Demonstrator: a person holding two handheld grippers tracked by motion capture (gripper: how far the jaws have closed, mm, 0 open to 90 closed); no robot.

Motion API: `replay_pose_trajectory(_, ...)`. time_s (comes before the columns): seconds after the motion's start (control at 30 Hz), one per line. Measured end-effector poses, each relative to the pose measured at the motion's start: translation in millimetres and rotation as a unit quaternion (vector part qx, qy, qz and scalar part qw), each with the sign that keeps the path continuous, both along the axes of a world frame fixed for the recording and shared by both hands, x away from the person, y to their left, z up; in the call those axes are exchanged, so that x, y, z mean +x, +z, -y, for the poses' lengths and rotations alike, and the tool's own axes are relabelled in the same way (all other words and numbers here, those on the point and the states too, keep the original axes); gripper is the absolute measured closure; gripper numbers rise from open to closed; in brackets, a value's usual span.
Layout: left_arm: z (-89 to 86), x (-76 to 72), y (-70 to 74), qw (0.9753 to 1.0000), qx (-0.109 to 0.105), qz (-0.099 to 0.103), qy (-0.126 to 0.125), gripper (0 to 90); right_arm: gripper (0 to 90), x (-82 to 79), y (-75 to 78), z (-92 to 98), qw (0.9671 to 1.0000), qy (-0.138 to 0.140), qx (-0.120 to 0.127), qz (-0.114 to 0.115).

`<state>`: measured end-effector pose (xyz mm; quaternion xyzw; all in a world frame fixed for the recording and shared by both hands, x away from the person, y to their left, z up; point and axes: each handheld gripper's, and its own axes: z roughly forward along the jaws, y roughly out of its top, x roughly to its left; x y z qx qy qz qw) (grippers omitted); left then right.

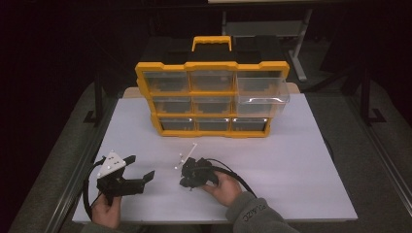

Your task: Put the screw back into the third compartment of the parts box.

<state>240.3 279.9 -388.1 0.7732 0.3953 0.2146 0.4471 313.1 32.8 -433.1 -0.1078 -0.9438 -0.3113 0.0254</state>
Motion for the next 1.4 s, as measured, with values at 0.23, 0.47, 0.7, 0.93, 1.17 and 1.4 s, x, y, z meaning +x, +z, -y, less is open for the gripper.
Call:
replay_pose_trajectory(0.23,0.3,-0.6,0.5,1.0000,0.003,0.001,-0.001,14.0,87.0,-2.5,20.9,17.3,0.9998,-0.002,0.015,-0.013)
replay_pose_trajectory(0.47,1.8,-0.6,-0.3,1.0000,0.005,0.002,-0.003,14.0,87.0,-7.5,44.8,41.1,0.9992,-0.005,0.036,-0.019)
replay_pose_trajectory(0.7,3.2,-0.3,-1.2,1.0000,0.001,-0.001,-0.002,14.0,87.0,-12.8,66.9,58.5,0.9989,-0.002,0.042,-0.021)
replay_pose_trajectory(0.93,3.1,0.5,-1.3,1.0000,0.005,0.004,-0.003,14.0,87.0,-15.5,95.7,75.2,0.9986,0.002,0.051,-0.016)
replay_pose_trajectory(1.17,2.9,0.3,-0.9,1.0000,0.002,0.005,-0.001,14.0,87.0,-13.5,123.3,93.6,0.9981,0.000,0.060,-0.015)
replay_pose_trajectory(1.4,3.9,-0.4,-0.8,1.0000,0.002,0.001,-0.003,14.0,87.0,-12.0,149.4,109.8,0.9977,-0.011,0.065,-0.014)
